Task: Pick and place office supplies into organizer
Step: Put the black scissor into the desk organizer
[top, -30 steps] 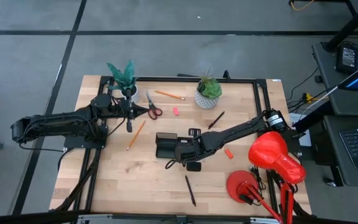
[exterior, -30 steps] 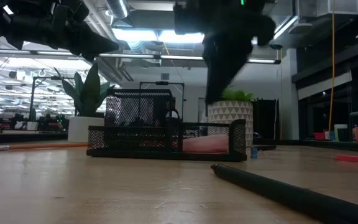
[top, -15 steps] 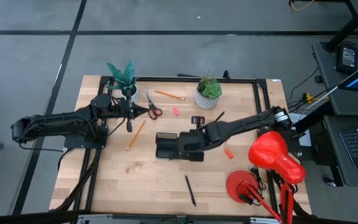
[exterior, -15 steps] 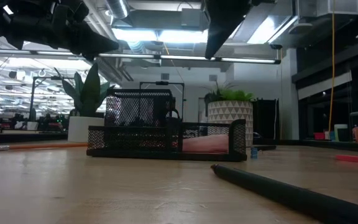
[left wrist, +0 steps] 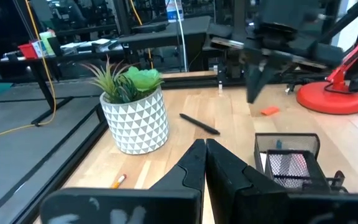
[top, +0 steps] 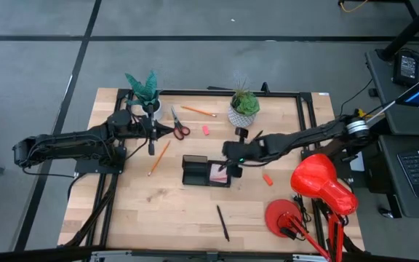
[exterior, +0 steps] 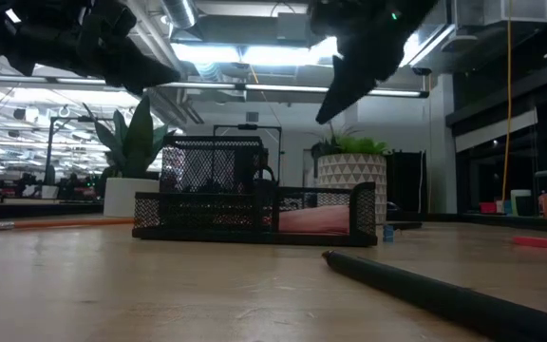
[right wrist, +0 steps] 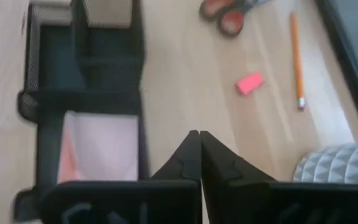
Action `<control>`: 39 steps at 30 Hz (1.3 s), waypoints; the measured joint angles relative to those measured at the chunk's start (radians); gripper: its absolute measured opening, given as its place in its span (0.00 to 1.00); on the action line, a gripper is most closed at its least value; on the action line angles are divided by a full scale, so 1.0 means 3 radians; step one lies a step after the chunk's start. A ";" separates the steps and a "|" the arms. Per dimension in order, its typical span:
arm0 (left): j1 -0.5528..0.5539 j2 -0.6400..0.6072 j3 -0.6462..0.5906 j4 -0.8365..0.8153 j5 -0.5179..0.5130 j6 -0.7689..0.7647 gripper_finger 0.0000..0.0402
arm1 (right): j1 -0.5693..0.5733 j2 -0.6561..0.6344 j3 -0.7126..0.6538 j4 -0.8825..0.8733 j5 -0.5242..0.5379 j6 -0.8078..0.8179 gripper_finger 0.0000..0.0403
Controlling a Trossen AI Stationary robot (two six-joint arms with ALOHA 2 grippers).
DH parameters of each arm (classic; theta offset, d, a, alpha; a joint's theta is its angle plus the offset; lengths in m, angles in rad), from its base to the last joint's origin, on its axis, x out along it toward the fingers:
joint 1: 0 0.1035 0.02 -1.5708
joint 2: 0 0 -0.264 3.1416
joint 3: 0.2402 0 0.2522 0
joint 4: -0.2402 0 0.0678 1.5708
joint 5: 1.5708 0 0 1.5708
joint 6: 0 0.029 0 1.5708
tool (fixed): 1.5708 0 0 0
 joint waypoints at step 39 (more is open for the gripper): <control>-0.0017 0.2062 0.2032 -0.1833 -0.0876 0.1707 0.01 | -0.0536 -0.0715 -0.1502 0.2618 -0.0674 -0.0511 0.01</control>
